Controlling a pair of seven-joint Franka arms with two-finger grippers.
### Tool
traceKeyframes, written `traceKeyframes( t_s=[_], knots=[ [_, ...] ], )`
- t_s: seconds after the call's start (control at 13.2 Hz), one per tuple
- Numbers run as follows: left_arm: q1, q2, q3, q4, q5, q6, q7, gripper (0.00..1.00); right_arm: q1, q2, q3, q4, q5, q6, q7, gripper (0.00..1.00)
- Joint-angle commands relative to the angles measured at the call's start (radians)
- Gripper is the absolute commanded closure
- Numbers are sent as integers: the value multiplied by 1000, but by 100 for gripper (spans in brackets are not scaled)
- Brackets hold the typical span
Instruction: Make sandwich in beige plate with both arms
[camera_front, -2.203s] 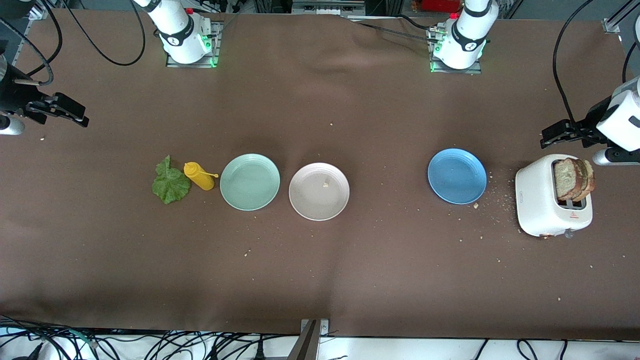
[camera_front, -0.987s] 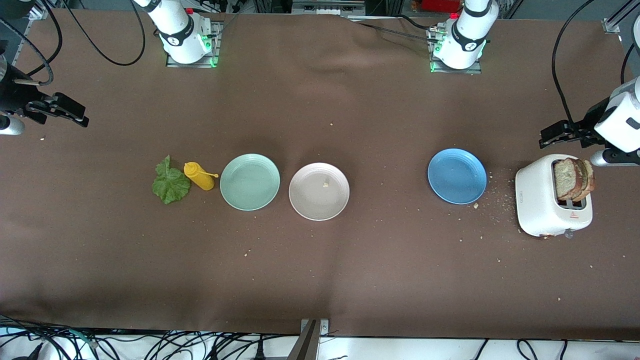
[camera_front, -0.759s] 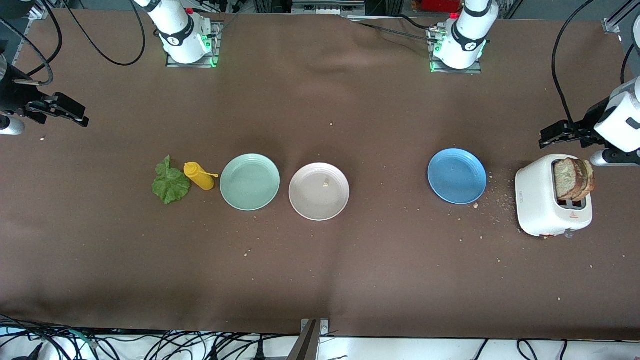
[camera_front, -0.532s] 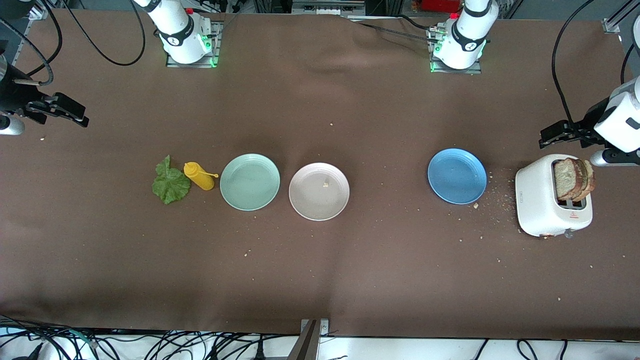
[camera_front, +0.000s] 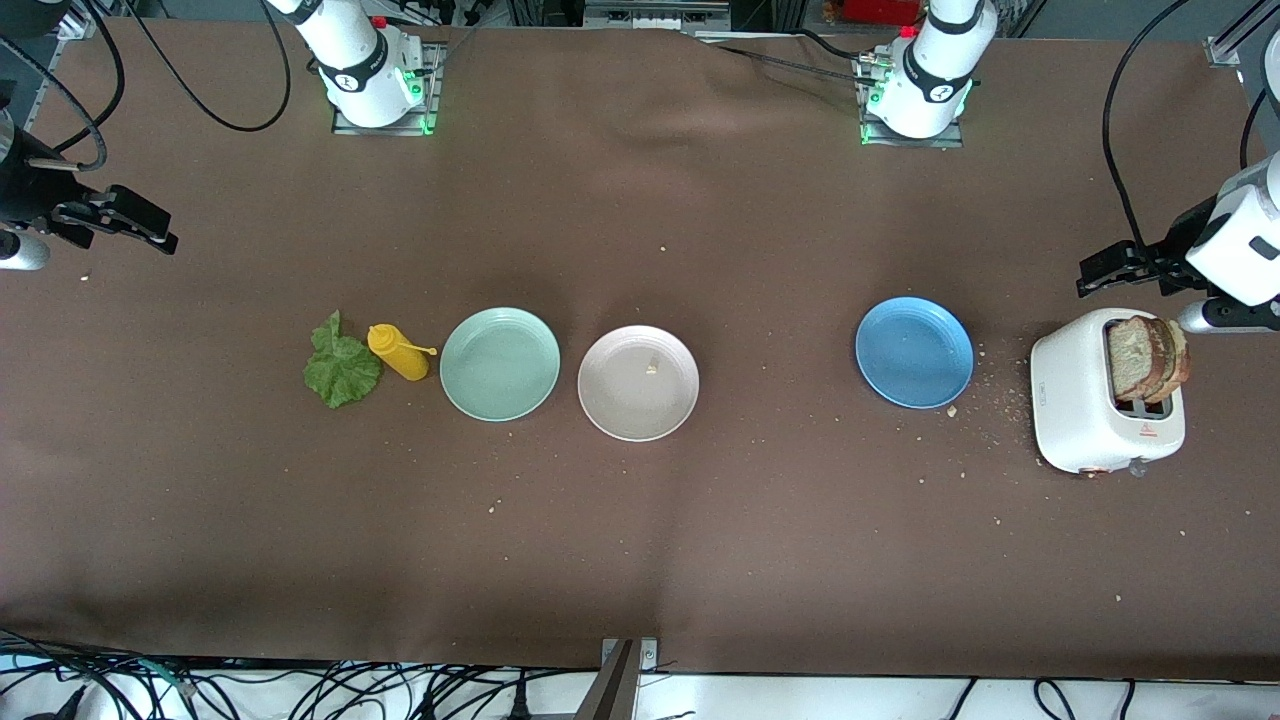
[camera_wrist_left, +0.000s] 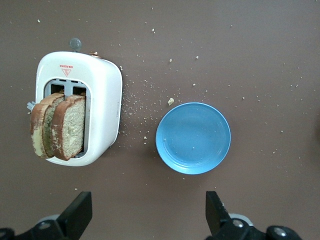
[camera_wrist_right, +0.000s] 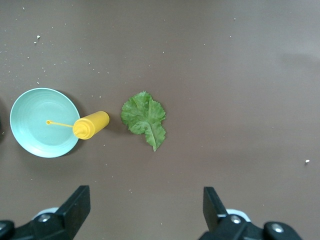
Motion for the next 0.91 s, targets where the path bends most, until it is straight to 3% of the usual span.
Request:
traceKeyframes(
  t_s=[0.0, 0.84],
  knots=[
    [5, 3, 2, 3, -31, 0, 27, 0, -4, 4, 1, 18, 4, -17, -12, 0],
    [4, 1, 0, -5, -31, 8, 25, 0, 7, 12, 7, 18, 4, -28, 6, 0]
  ],
)
